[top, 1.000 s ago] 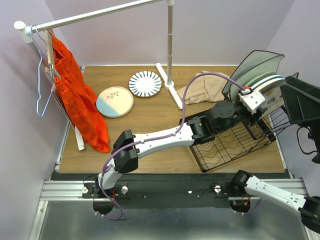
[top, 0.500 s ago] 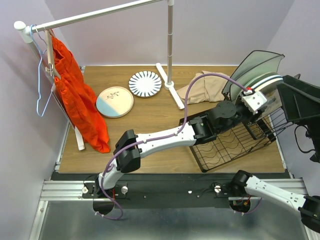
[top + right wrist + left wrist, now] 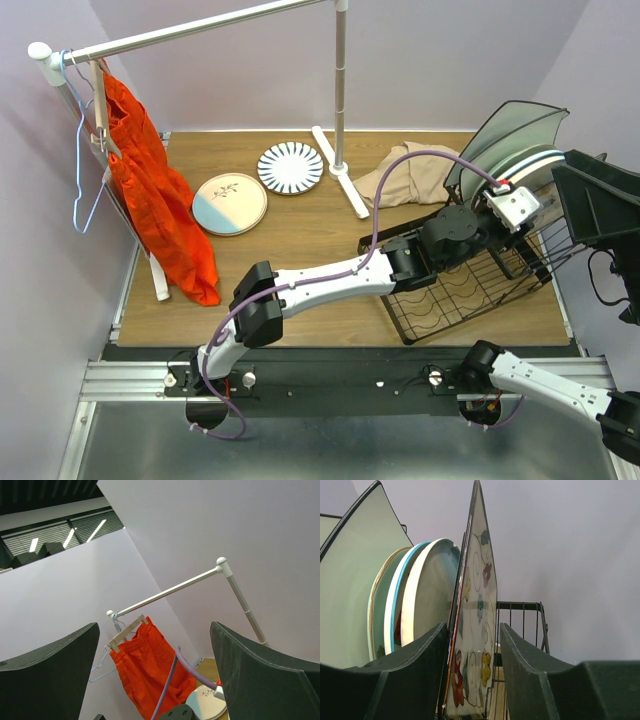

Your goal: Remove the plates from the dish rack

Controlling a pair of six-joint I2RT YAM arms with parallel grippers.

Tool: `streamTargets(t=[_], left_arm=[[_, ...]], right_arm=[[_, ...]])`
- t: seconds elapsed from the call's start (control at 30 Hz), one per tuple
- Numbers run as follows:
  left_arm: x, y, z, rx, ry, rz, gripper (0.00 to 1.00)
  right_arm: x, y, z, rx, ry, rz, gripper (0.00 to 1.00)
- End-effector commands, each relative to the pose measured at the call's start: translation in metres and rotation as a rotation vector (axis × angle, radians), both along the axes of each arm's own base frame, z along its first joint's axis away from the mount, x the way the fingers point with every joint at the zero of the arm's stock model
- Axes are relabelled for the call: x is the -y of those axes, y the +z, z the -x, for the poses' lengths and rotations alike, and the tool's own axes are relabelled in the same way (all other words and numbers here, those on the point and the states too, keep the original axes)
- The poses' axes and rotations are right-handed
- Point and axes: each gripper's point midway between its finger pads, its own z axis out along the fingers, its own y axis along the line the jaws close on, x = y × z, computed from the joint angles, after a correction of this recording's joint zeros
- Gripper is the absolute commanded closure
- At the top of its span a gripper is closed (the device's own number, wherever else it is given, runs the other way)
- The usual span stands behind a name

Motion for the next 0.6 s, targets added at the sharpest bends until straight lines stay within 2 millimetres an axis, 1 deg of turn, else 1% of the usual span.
streamTargets(t=[0.0, 0.1, 0.2, 0.27, 0.43, 0.57], left_arm=[[0.007, -0.022, 0.003, -0.009, 0.021, -0.060, 0.43], [0.006, -0.025, 0.004, -0.012, 0.027, -0.067, 0.40], [0.005, -0.026, 0.004, -0.018, 0.028, -0.067, 0.40], [0.005, -0.029, 0.006, -0.018, 0.022, -0.074, 0.40], [0.005, -0.027, 0.012, -0.007, 0.004, -0.072, 0.44], [0.004, -0.026, 0.017, -0.004, -0.004, -0.069, 0.44]], right_arm=[[0.006, 0.001, 0.002, 0.001, -0.011, -0.009, 0.00], [0.008, 0.001, 0.003, 0.001, -0.015, -0.015, 0.00], [0.010, 0.001, 0.004, 0.003, -0.017, -0.017, 0.00], [0.011, 0.001, 0.005, 0.003, -0.019, -0.020, 0.00], [0.012, 0.001, 0.005, 0.003, -0.019, -0.022, 0.00], [0.012, 0.001, 0.004, 0.001, -0.023, -0.022, 0.00]])
